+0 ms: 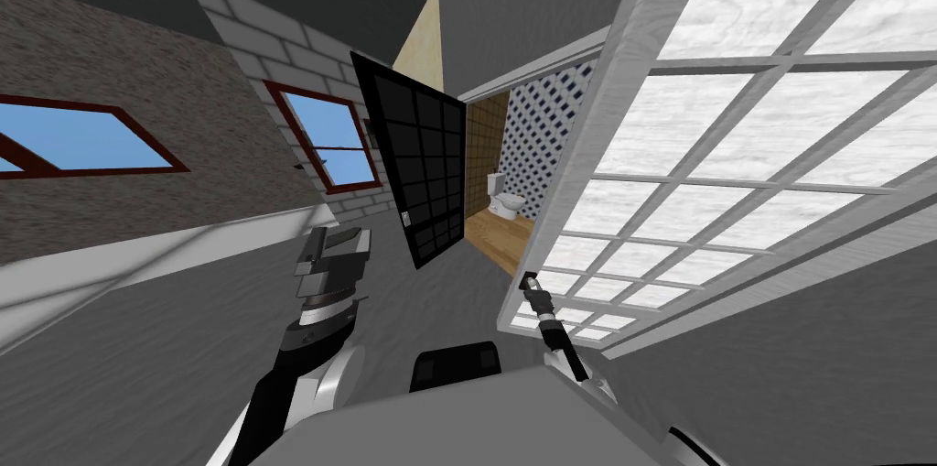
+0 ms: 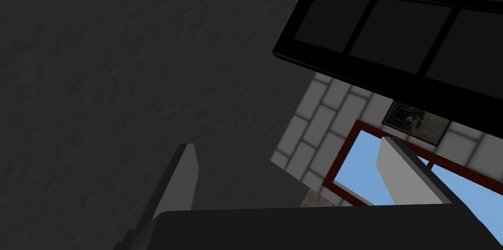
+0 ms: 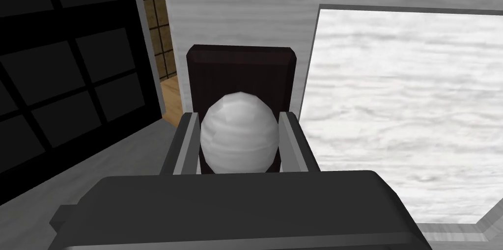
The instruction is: Pull the door open
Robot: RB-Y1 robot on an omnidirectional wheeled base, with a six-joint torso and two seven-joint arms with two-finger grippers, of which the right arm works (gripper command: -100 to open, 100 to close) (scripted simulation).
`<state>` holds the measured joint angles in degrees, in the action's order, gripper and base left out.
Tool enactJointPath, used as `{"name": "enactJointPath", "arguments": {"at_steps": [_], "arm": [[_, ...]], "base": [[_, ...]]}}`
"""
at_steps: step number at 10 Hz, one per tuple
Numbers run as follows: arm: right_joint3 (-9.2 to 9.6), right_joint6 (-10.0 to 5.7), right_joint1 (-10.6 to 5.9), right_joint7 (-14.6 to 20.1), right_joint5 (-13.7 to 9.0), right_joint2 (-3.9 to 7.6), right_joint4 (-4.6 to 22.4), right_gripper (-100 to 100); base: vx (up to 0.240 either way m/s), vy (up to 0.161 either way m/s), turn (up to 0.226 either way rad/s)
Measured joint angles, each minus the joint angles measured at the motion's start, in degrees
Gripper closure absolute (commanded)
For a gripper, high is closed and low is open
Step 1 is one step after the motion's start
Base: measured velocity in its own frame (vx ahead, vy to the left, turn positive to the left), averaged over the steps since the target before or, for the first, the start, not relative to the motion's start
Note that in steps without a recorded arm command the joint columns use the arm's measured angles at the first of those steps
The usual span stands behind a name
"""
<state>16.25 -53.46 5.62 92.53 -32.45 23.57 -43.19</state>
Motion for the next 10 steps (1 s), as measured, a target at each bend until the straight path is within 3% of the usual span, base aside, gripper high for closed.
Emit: {"name": "enactJointPath", "arguments": {"at_steps": [3, 5, 10], "arm": [[2.11, -1.37, 0.85, 2.1, 1.1, 1.42, -0.1, 100], [2.84, -1.83, 1.16, 2.6, 1.4, 1.73, 0.2, 100], [6.12, -5.37, 3.28, 5.7, 3.0, 4.47, -0.3, 100]], "base": [[-0.184, -0.024, 0.05], [-0.175, -0.011, 0.092], [-0.2, -0.046, 0.091]]}}
